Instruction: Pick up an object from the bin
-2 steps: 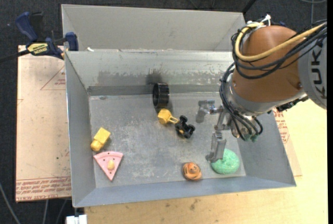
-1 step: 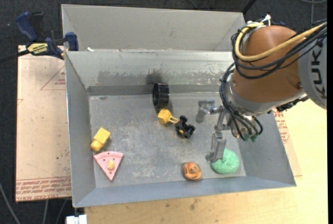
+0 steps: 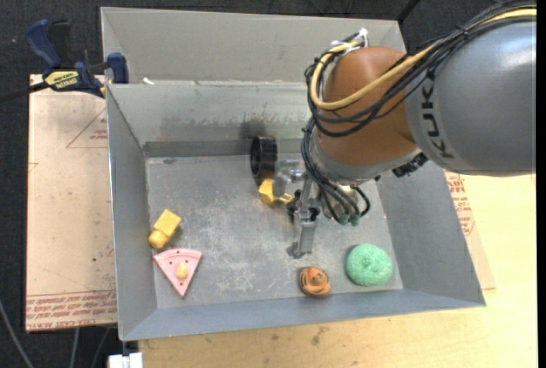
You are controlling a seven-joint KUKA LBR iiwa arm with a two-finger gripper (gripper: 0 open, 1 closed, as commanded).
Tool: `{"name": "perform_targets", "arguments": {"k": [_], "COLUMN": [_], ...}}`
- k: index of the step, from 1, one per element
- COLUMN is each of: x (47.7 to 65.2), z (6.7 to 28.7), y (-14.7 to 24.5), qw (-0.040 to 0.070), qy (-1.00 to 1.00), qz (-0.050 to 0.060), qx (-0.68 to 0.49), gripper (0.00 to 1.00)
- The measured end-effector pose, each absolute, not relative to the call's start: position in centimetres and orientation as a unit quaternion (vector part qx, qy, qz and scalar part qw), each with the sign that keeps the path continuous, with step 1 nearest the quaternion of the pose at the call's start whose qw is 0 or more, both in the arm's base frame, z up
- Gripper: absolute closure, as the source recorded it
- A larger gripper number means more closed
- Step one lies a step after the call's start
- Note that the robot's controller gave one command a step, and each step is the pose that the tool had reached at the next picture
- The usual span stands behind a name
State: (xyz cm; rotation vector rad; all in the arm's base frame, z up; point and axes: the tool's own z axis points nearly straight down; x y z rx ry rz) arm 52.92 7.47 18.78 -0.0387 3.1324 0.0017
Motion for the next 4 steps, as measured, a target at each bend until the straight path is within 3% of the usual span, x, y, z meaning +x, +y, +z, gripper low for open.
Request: {"name": "perform_targets", "arguments": {"k": [1, 2, 3, 4], "x": [52.8, 56.2, 57.7, 58.5], "z": [16.0, 16.0, 16.5, 17.5], "y": [10.0, 8.3, 6.8, 5.6], "qw": [-0.002, 0.001, 0.002, 0.001], "qy": [1.0, 0.994, 0.988, 1.0], "qz": [0.002, 0.0, 0.001, 0.001], "qx": [-0.02, -0.107, -0.155, -0.022], "gripper": [0.0, 0.0, 0.0, 0.0]}}
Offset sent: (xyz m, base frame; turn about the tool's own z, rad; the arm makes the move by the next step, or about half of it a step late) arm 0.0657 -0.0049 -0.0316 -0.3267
